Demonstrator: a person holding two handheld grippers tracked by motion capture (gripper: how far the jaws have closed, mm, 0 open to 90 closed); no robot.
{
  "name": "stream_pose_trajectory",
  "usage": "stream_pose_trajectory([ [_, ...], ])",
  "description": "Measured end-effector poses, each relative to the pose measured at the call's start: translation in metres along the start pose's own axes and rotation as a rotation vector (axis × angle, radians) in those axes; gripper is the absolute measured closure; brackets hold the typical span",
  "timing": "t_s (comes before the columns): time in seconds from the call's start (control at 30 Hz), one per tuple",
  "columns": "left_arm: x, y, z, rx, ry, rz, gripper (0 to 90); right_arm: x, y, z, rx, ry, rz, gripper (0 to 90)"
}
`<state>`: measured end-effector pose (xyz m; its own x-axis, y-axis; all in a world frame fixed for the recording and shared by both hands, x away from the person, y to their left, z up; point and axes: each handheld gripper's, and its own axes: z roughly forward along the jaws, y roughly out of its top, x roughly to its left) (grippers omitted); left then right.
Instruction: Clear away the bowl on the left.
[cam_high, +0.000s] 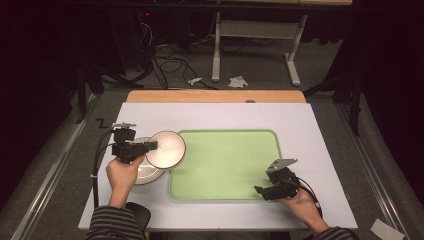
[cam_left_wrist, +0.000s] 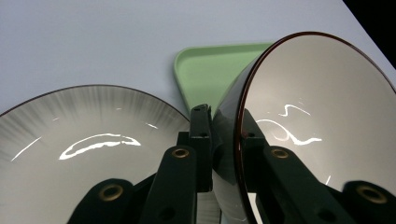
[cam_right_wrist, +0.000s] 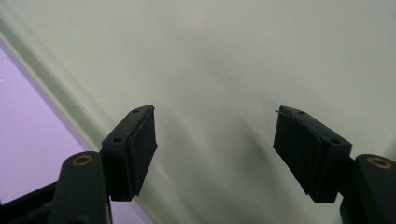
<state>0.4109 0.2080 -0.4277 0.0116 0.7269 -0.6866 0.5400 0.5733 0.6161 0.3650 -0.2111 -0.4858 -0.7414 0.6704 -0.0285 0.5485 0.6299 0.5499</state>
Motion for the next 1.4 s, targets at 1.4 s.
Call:
stream_pose_trajectory([
  [1.4, -0.093, -0.033, 0.057, 0.175, -0.135, 0.143, 81.0, -0.001, -0.001, -0.007, -0.053, -0.009, 0.011, 30.9],
])
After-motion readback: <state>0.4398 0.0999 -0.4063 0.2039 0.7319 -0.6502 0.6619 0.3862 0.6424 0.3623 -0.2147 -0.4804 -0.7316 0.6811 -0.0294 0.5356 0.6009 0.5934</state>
